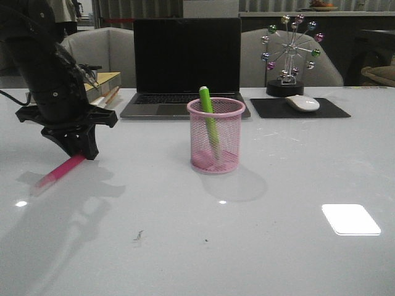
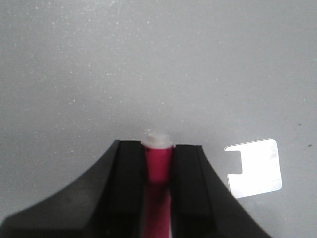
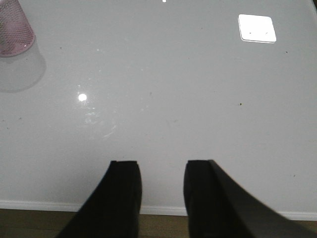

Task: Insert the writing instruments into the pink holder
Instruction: 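Lift the pink marker and carry it over the pink holder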

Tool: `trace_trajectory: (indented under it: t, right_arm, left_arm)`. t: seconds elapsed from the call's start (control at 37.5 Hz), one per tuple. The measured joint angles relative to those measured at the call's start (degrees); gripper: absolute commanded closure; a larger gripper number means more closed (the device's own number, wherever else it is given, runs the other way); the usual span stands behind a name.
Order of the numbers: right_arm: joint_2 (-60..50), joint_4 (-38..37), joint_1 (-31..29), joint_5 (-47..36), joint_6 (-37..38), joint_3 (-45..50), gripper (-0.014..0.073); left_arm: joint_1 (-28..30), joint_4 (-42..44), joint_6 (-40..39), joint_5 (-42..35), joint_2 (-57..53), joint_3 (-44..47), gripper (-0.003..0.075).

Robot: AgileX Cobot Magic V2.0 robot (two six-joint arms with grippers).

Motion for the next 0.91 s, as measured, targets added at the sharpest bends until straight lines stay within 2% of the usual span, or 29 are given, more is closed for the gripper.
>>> trace_trajectory:
  t: [0.19,0.32,0.64,0.91]
  right_arm:
    - [0.0,0.0,0.0,0.0,0.0,0.0,0.0239]
    - [0.0,0.0,0.0,0.0,0.02,0.0,0.0239]
    - [0.0,0.0,0.0,0.08,0.02,0.0,0.0239]
    - [0.0,0.0,0.0,0.08,0.02,0.0,0.0239]
  left_arm:
    - [-1.28,-1.53,1.53,1.56,0.17,-3.14,0.0629]
    - [-2.54,-2.01,2.52,-0.3,-2.1,-6.64,0.0629]
    - [-7.2,-4.64,3.54,-13.0,-12.9,-10.48,0.0628]
    - [-14.36,-7.03,4.08,-23.81,-15.68,-10.48,0.0628]
